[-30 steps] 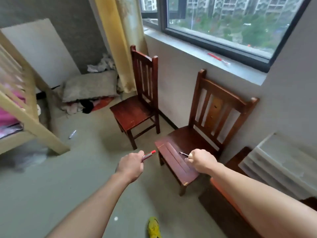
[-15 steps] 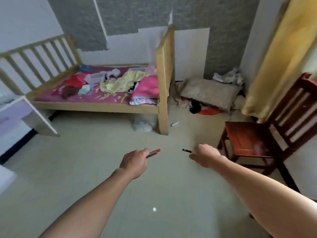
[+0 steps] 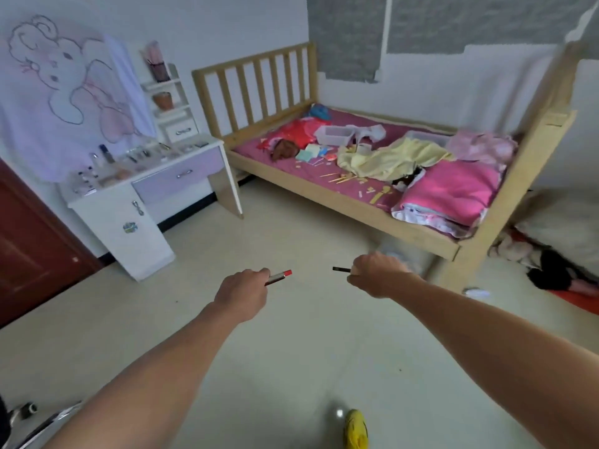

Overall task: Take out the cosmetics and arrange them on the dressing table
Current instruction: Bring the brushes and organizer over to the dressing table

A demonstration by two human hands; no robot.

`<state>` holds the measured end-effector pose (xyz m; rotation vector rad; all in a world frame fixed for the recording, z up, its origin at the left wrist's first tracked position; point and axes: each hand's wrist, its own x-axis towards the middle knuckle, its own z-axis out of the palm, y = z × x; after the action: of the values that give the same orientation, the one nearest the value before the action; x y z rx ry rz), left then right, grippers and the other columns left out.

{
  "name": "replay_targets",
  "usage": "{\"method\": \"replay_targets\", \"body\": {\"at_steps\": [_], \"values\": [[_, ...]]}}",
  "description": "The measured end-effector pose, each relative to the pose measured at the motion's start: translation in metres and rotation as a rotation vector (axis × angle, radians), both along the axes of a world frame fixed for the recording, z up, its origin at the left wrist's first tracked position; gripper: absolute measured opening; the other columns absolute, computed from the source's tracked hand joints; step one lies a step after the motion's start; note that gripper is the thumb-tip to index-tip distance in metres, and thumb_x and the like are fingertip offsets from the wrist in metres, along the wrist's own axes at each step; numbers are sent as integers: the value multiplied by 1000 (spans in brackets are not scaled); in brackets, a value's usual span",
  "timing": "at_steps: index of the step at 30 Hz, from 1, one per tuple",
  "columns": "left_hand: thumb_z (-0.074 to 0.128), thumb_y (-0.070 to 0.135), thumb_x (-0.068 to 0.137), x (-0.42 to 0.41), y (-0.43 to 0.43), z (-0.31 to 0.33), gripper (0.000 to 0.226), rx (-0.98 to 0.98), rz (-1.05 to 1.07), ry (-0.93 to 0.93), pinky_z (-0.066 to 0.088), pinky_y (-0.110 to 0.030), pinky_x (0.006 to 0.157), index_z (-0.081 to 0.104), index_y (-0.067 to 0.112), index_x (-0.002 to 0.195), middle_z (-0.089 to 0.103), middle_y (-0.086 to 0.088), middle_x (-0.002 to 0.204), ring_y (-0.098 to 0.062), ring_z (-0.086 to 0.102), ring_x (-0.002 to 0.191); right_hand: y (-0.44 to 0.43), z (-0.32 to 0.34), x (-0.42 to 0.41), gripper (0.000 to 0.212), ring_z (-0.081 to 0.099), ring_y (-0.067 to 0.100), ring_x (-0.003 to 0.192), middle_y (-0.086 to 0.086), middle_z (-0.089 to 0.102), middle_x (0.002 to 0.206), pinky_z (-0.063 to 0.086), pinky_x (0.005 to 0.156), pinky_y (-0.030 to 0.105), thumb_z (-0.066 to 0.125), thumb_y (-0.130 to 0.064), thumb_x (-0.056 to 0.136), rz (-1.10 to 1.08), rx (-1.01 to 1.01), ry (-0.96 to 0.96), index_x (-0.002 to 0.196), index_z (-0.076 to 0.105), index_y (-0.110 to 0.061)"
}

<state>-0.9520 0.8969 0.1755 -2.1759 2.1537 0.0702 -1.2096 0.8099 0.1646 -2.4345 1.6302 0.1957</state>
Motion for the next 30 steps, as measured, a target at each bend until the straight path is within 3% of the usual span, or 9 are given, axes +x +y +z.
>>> {"method": "replay_targets", "body": {"at_steps": [6,9,13,18,22,27,30], "values": [[41,14,94,81,-122,13,16,-57,191,-3,35,-30,59,51,14,106,50,-4,78,-27,50,69,-171,21,101,31,59,26,89,5,62,99,43,69,31,44,-37,96,155,-67,21,108,60,-14],[41,16,95,127,-170,32,17,-92,278,0,37,-31,62,51,15,108,57,-8,83,-28,55,74,-242,39,162,31,53,24,84,3,60,96,42,69,30,44,-38,96,220,-90,15,108,60,-15],[38,17,96,196,-209,37,21,-80,413,6,37,-30,65,51,17,112,62,-10,97,-28,57,82,-307,41,251,33,60,25,90,5,63,103,41,66,31,46,-43,96,377,-90,18,109,61,-16],[38,18,96,287,-268,21,19,-89,545,3,35,-31,67,51,18,109,62,-10,98,-29,59,88,-380,26,356,33,54,22,84,3,61,99,40,69,31,46,-43,96,483,-72,-16,107,60,-16],[38,18,95,363,-336,5,15,-92,566,22,35,-30,65,51,17,103,62,-9,94,-29,57,81,-448,11,433,31,54,22,86,5,61,104,40,70,31,47,-41,95,477,-26,-15,108,60,-16],[39,16,94,456,-432,13,13,-118,577,94,38,-31,64,51,18,98,60,-8,88,-30,59,81,-547,15,520,25,56,24,86,1,54,88,39,66,33,50,-42,92,395,20,-96,83,49,-19],[40,15,93,496,-473,22,12,-138,593,145,38,-31,63,52,16,95,54,-5,80,-30,57,79,-590,19,558,28,58,24,85,1,56,87,40,66,33,52,-46,91,382,51,-95,78,47,-21]]}}
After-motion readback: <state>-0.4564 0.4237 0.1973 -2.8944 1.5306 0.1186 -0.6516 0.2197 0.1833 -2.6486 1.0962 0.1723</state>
